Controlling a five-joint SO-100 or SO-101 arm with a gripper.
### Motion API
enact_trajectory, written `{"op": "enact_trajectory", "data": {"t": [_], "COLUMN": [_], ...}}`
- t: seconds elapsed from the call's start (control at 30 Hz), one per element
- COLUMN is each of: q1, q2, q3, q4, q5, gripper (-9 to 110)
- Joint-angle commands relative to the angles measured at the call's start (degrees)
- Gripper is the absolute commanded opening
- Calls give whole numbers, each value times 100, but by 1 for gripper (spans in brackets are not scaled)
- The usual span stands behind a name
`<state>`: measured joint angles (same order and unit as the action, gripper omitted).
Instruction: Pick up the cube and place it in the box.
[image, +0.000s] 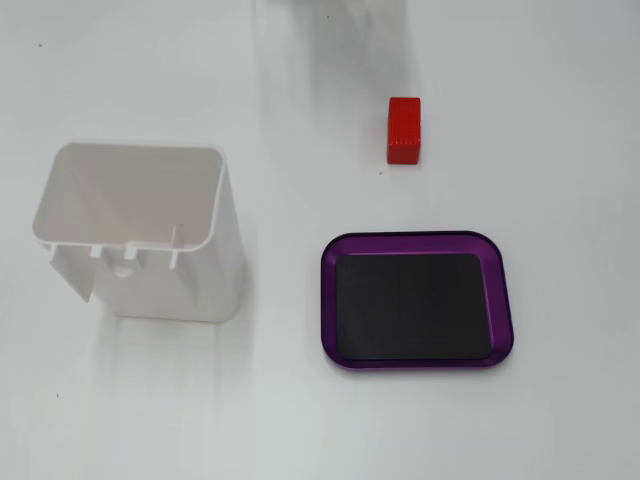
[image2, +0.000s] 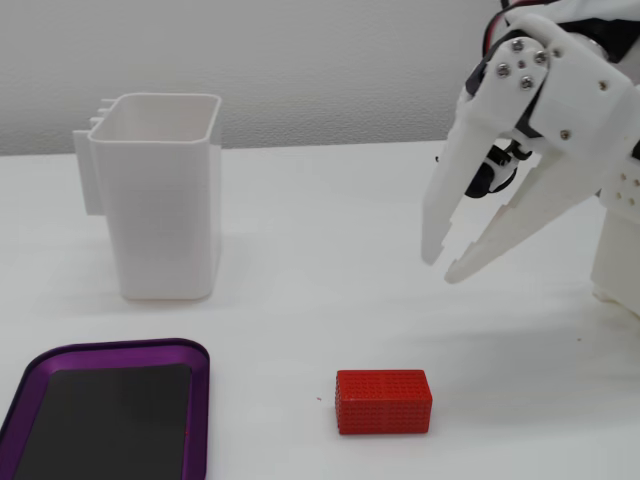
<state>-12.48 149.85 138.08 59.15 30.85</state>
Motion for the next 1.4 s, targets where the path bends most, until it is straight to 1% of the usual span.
{"op": "enact_trajectory", "data": {"t": [0.0,0.17,0.23,0.3,0.5,0.63,0.73,0.87,1.0,1.17,1.37], "q1": [62,246,334,369,316,316,316,281,-167,-650,-650], "q2": [-1512,-2900,-3287,-3577,-3850,-3858,-3876,-3876,-3876,-3858,-3876], "q3": [-1151,-2206,-2566,-2777,-2812,-2812,-2874,-2892,-2865,-2892,-2812], "q4": [97,1063,1292,1380,1397,1371,1310,1292,1028,1011,844], "q5": [949,1898,2197,2320,2443,3032,3753,5150,5941,6047,6038], "gripper": [7,19,25,27,27,28,28,28,28,28,28]}}
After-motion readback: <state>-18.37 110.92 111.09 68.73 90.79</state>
